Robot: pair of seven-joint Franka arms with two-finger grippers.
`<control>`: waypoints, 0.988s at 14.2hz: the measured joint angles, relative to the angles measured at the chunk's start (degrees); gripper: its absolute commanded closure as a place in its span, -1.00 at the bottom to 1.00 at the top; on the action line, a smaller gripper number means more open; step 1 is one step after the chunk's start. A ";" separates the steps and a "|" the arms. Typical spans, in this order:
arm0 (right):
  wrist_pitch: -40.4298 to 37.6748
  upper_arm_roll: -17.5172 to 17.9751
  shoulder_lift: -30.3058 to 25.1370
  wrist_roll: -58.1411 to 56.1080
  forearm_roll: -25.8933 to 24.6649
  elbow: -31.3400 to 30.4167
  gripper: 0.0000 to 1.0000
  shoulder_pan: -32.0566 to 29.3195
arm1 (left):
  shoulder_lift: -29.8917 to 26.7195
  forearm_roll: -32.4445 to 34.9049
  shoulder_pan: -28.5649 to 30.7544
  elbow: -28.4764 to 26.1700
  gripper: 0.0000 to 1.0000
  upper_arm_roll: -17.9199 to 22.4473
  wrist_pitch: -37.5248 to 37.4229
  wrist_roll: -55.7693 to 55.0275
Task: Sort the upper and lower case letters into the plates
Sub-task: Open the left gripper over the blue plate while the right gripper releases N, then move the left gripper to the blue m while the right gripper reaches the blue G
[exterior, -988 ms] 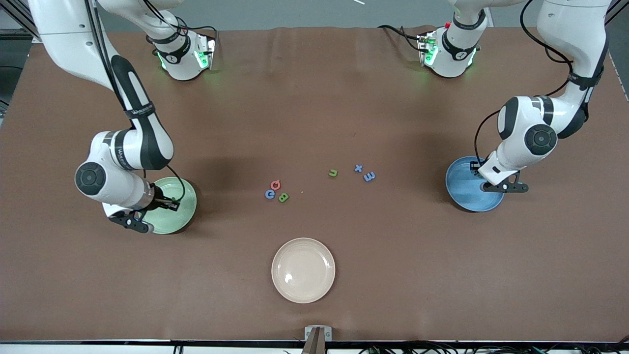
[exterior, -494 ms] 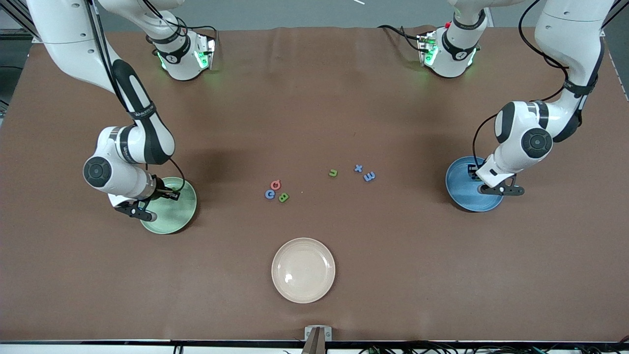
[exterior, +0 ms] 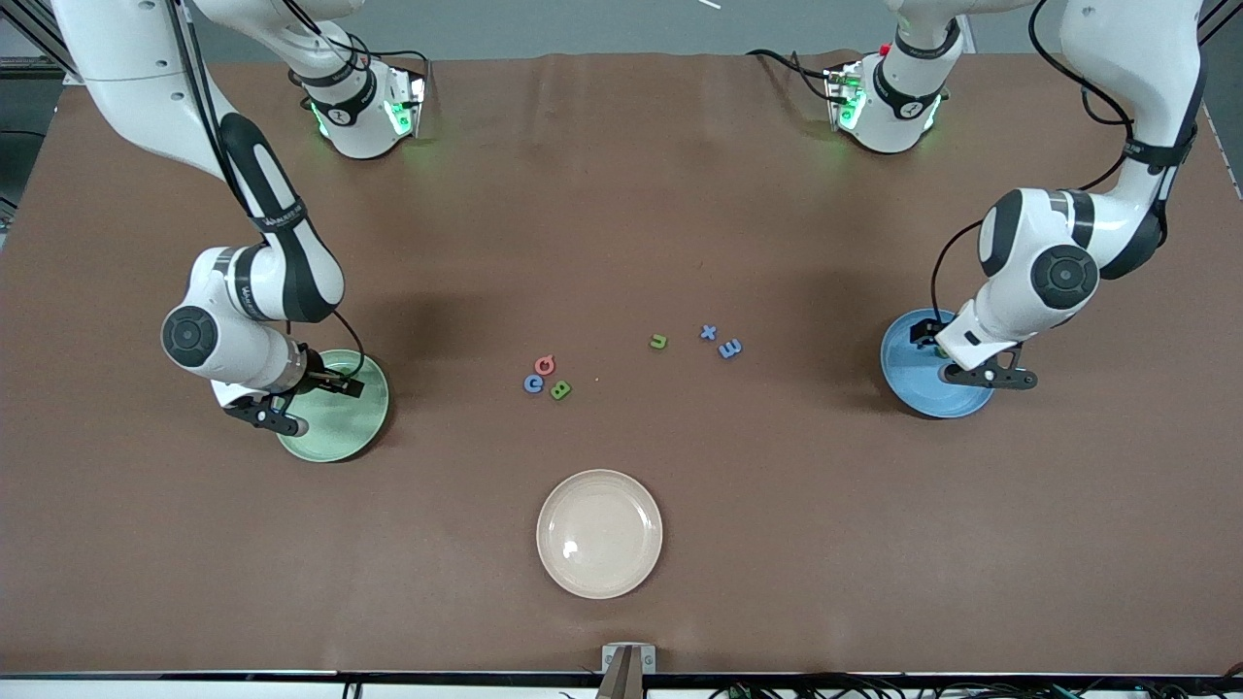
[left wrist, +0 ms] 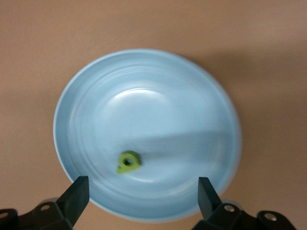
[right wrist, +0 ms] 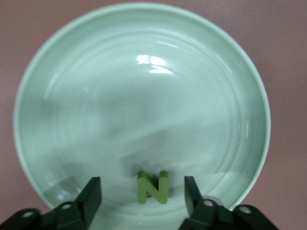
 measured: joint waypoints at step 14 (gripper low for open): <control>2.54 1.35 7.68 46.78 1.83 11.62 -1.00 20.92 | 9.27 -0.79 -5.10 9.66 -0.99 -20.73 2.34 -54.42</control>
